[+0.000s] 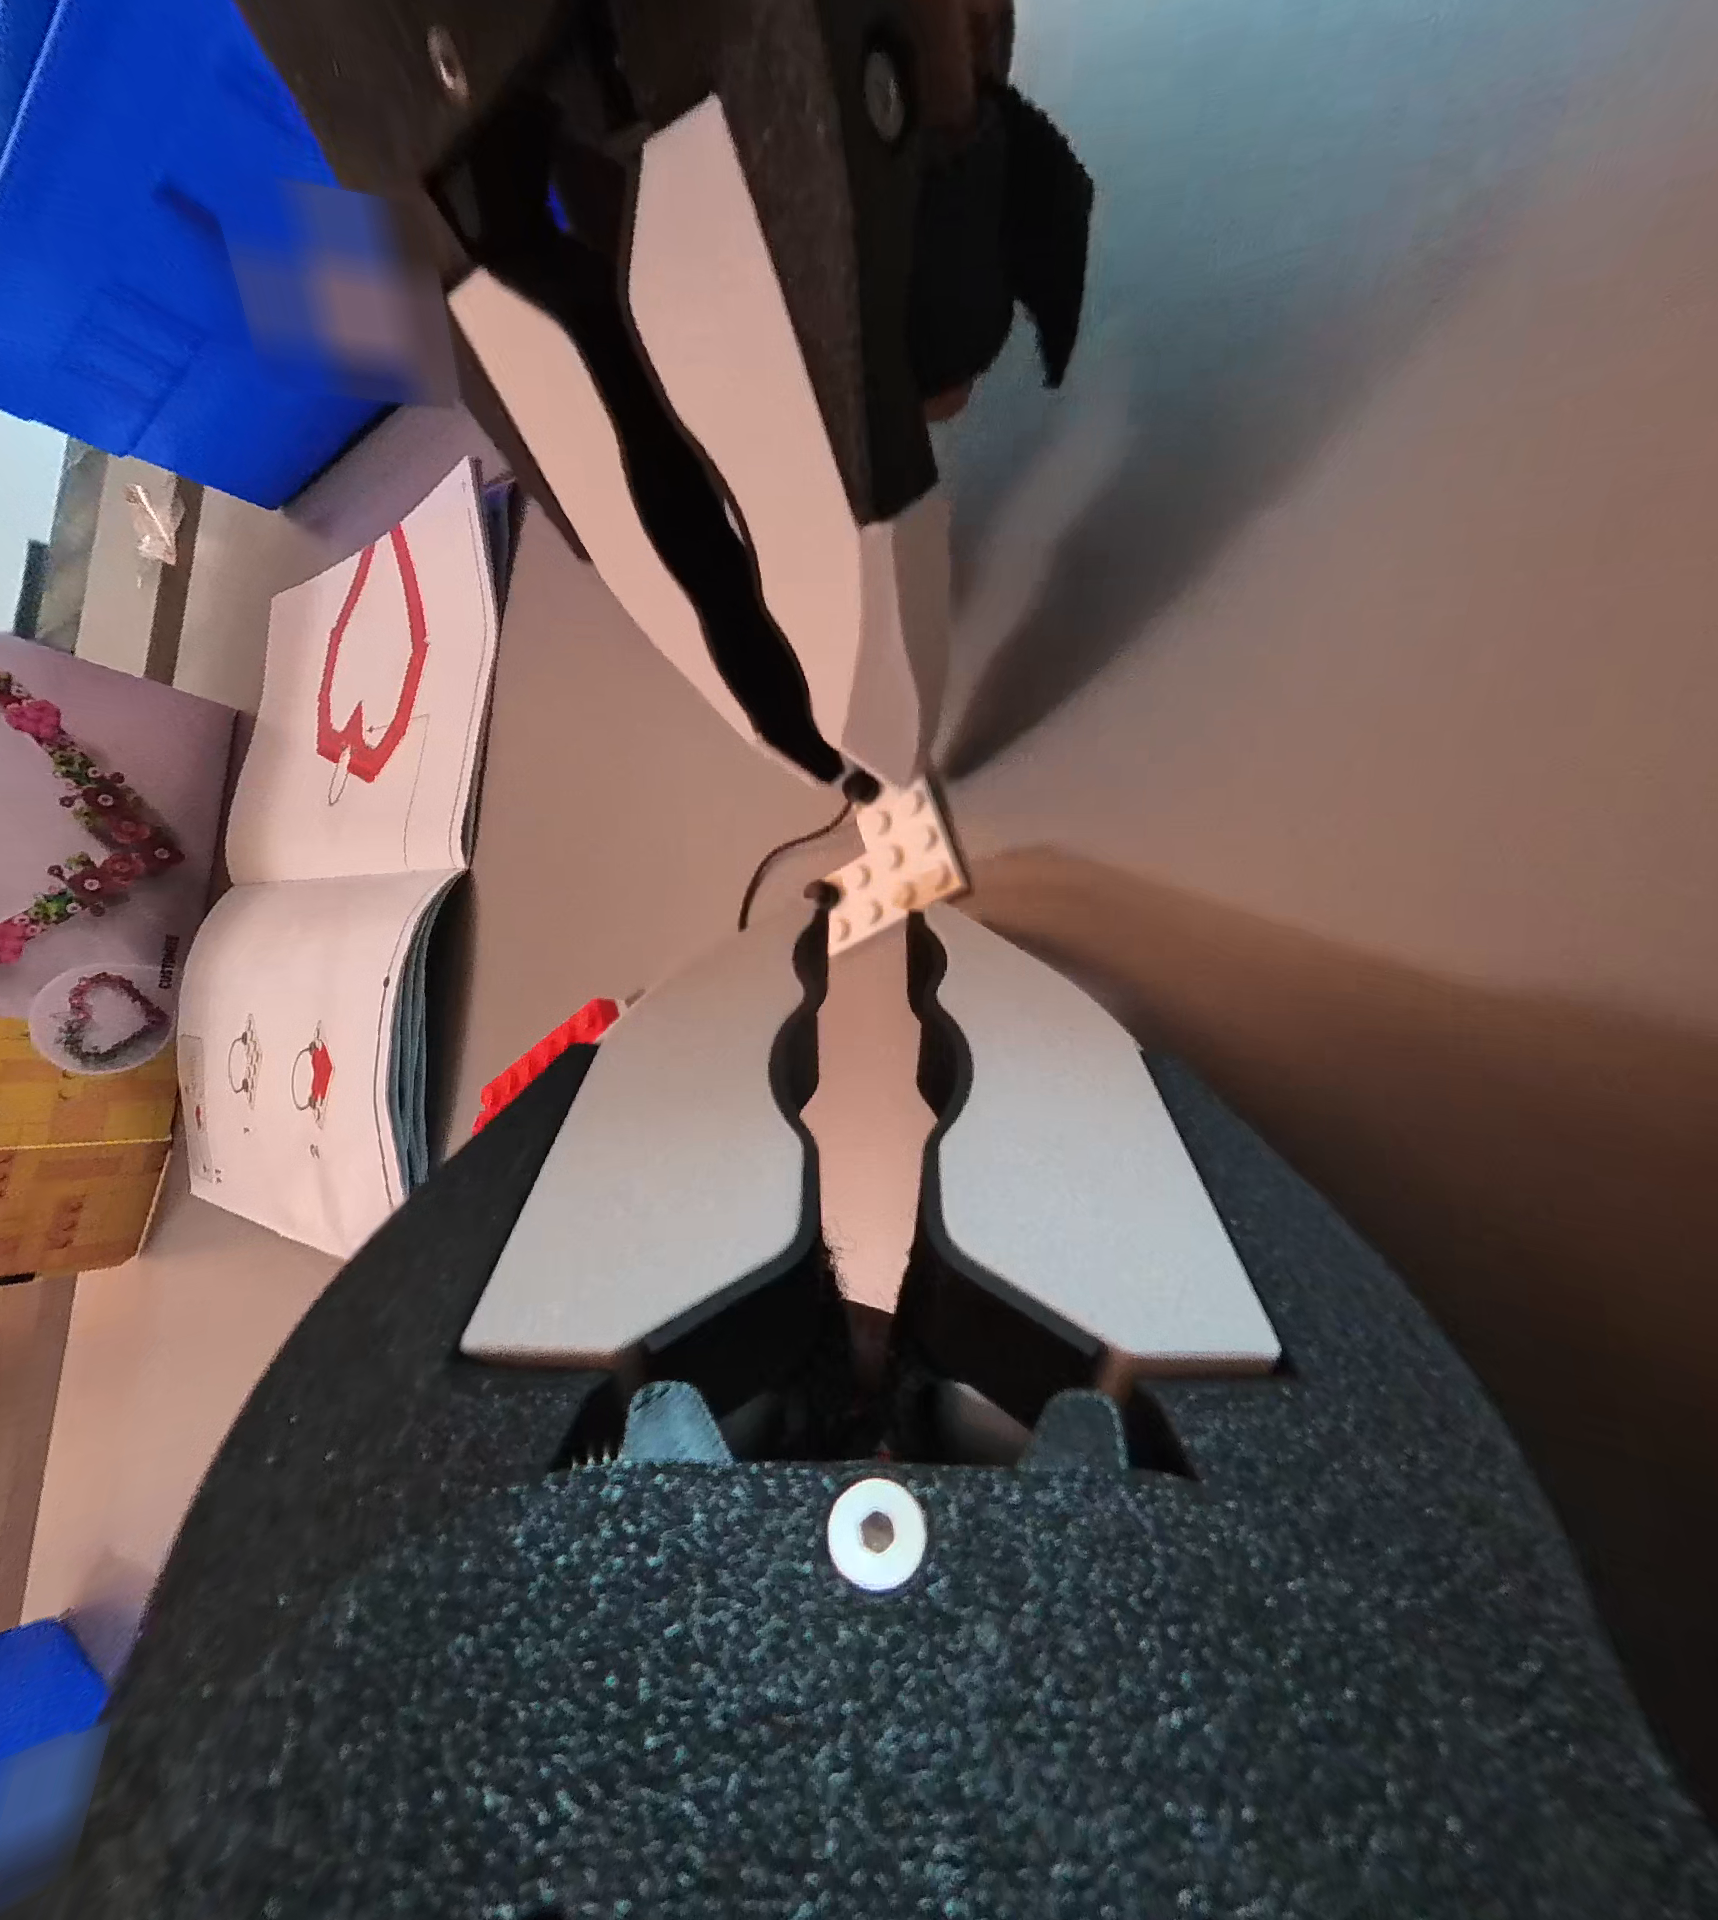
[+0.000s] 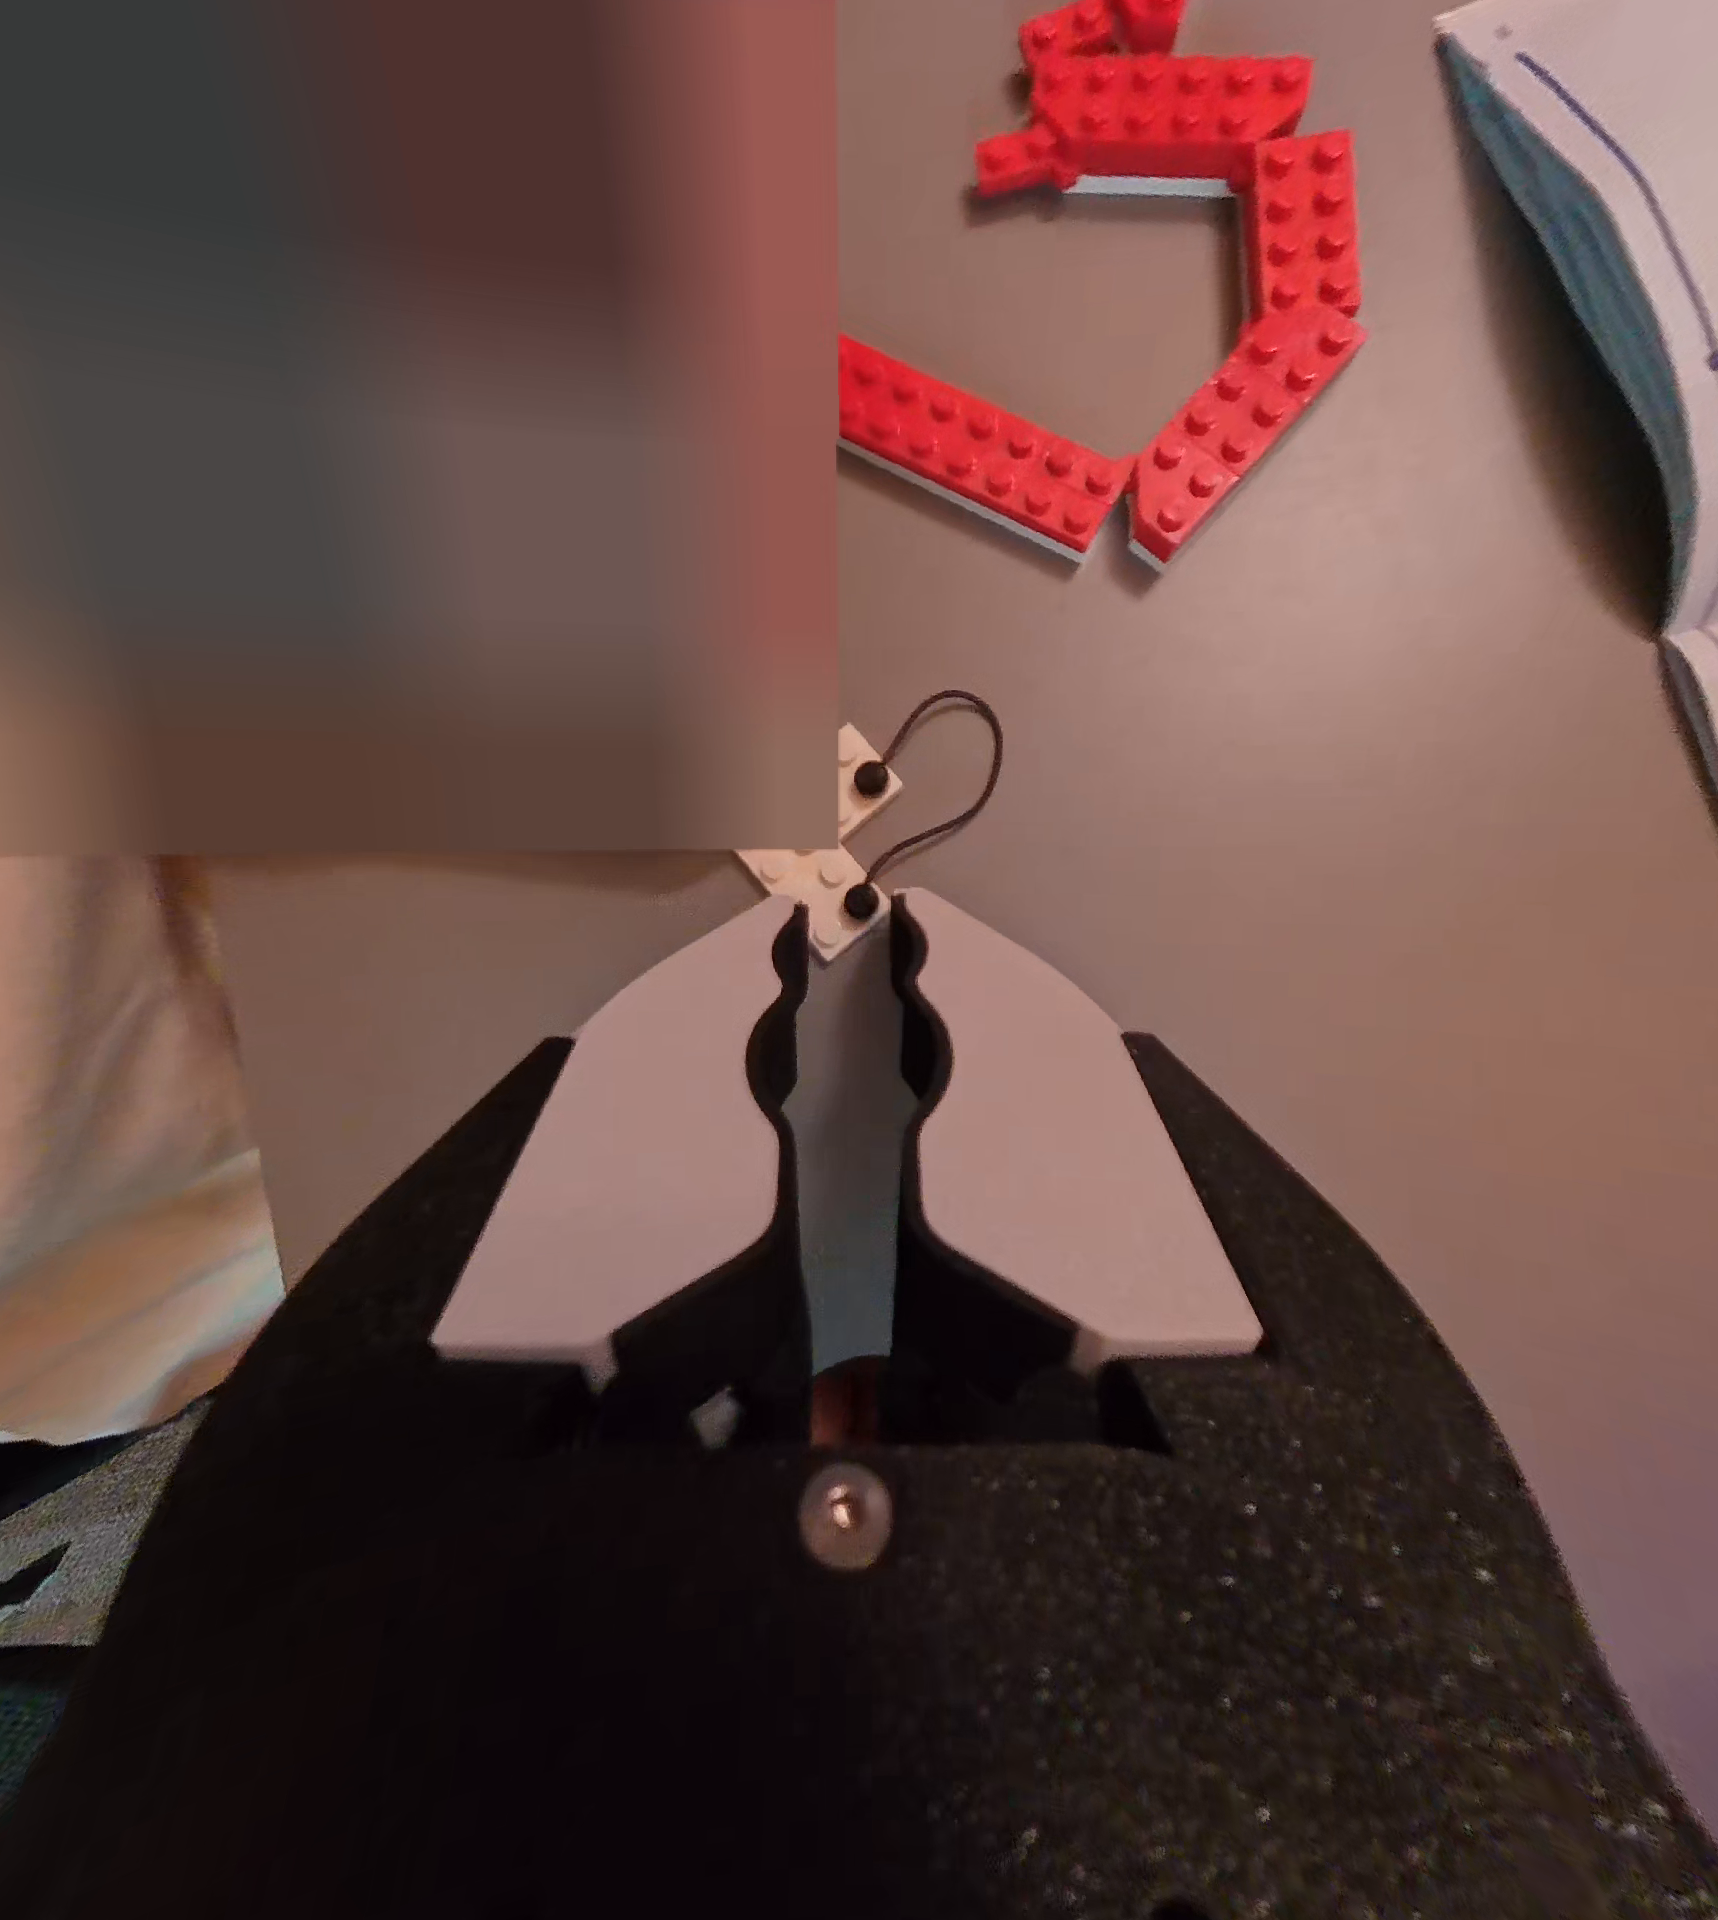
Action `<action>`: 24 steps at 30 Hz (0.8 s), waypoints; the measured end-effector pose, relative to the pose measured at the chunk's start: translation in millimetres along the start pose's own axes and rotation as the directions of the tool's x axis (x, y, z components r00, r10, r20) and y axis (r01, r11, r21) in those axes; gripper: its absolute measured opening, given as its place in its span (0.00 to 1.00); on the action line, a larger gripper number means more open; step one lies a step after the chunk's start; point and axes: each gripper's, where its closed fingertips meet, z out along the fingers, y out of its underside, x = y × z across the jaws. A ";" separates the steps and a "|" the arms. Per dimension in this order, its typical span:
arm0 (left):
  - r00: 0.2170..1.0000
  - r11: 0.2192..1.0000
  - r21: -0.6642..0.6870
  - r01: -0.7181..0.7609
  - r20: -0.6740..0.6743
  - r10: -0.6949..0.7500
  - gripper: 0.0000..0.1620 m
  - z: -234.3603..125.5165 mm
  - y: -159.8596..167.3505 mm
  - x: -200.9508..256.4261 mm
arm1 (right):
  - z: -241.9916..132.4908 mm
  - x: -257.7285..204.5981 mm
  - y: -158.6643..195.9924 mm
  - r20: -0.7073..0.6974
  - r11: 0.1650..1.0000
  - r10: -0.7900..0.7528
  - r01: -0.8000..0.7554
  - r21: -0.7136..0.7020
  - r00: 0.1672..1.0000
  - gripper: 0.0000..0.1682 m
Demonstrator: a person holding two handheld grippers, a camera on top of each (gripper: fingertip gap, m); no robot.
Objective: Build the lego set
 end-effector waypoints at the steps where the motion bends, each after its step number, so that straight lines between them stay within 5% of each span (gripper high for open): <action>1: 1.000 1.000 0.000 0.006 0.002 -0.006 0.08 -1.4 0.9 -0.3 | -2.9 2.2 0.3 -0.015 1.000 0.013 -0.013 0.003 1.000 0.09; 13: 1.000 0.999 0.036 -0.022 -0.017 0.023 0.08 6.4 -10.3 4.4 | -7.2 1.3 -8.6 -0.099 0.984 0.165 -0.157 0.078 0.981 0.05; 24: 0.999 1.000 0.018 0.014 -0.029 -0.013 0.04 13.7 -7.0 1.9 | -0.1 5.1 1.4 -0.118 0.997 0.067 -0.070 -0.022 0.991 0.05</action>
